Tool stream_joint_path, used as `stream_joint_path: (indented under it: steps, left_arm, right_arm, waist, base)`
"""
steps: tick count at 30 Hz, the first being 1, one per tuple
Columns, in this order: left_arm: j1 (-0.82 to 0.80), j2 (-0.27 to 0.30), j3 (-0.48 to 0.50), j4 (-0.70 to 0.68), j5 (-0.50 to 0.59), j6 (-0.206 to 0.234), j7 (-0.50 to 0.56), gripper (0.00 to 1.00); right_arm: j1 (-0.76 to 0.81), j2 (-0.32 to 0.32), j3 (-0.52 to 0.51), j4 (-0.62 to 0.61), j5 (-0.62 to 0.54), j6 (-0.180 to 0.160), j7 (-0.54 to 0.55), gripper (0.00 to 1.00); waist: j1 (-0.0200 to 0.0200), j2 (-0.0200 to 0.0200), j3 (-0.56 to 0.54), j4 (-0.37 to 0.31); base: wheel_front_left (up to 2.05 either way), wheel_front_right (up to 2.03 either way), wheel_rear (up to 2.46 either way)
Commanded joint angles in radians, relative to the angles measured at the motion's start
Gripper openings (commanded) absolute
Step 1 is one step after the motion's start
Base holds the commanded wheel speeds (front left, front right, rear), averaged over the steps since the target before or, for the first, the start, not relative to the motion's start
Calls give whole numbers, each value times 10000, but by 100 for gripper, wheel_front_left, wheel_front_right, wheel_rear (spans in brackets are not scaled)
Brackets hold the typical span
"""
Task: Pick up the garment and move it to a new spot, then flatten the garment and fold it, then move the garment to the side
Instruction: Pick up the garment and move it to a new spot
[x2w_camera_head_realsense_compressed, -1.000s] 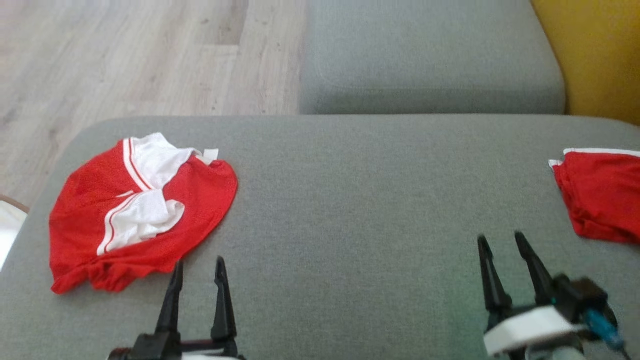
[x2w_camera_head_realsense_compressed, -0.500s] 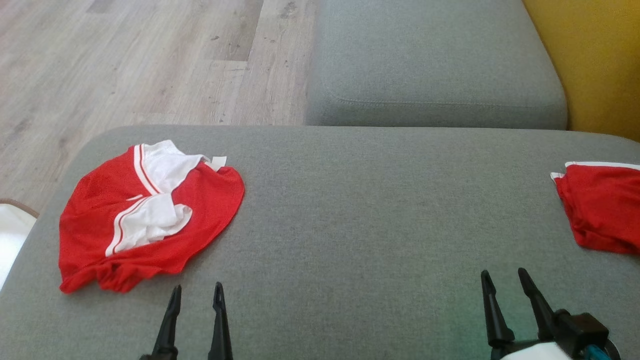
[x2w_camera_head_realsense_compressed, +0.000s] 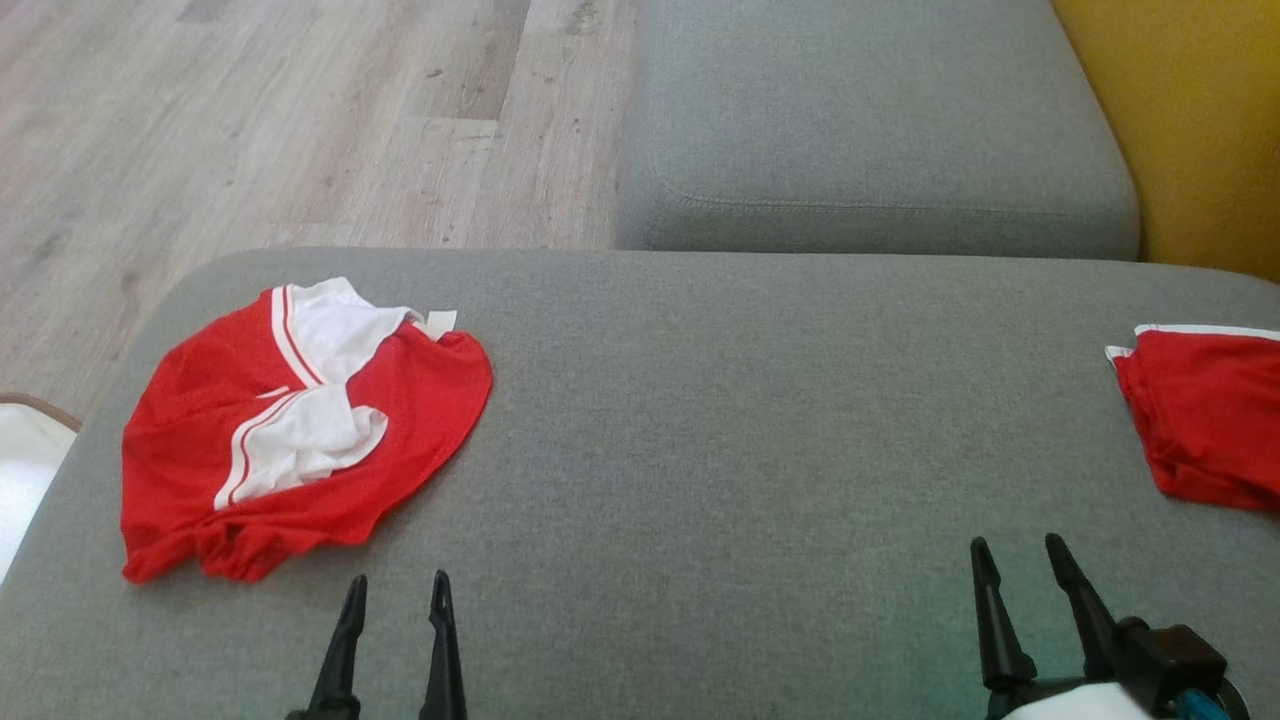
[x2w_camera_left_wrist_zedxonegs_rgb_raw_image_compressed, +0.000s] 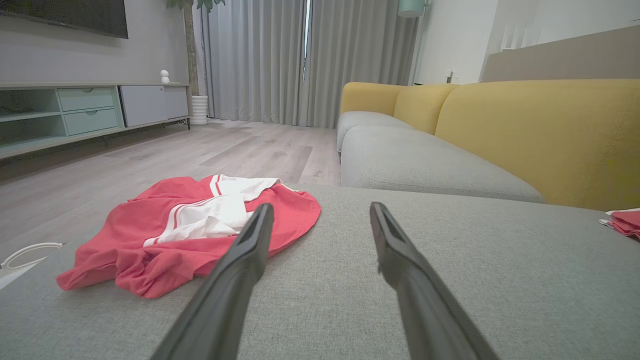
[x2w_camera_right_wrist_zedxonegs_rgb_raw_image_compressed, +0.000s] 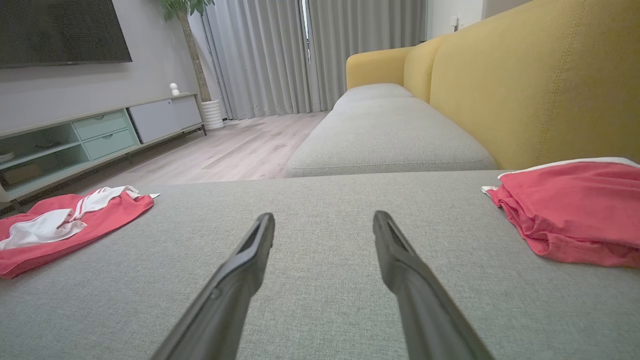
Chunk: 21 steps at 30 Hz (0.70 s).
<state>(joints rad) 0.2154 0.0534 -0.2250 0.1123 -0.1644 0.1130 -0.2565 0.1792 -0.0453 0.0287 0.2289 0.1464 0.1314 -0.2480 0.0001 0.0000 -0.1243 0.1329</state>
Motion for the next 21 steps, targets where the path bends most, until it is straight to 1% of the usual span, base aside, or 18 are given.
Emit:
stream_joint_path:
  steps: [1,5,9,11,17,18,21]
  left_arm:
    - [-374,-32,319,-280,121,-45,-53,100]
    - [-407,-32,303,-221,147,-44,-53,100]
    - [-458,-32,311,-170,183,-63,-53,100]
    - [-488,-32,332,-170,207,-62,-53,100]
    - [-543,-32,463,-188,257,-47,-53,100]
    - [-543,-32,463,-188,257,-47,-53,100]
    - [-527,-32,592,-188,216,-27,-53,100]
  right_arm:
    - [-252,-56,195,-301,-68,-7,-137,100]
    - [-269,-54,170,-270,-91,-7,-137,100]
    - [-242,-52,237,-248,-94,-7,-137,100]
    - [-241,-51,315,-253,-42,-7,-137,100]
    - [-380,-50,590,-223,104,-7,-137,100]
    - [-380,-50,590,-223,104,-7,-137,100]
    - [-516,-50,715,-209,156,-7,-137,100]
  waist:
    - [-1,0,-11,2]
    - [-1,0,14,94]
    - [-1,0,34,439]
    - [-1,0,70,730]
    - [-1,0,244,1880]
    - [-1,0,244,1880]
    - [-1,0,353,2443]
  base:
    - [0,0,0]
    - [0,0,0]
    - [0,0,0]
    - [0,0,0]
    - [0,0,0]
    - [0,0,0]
    - [0,0,0]
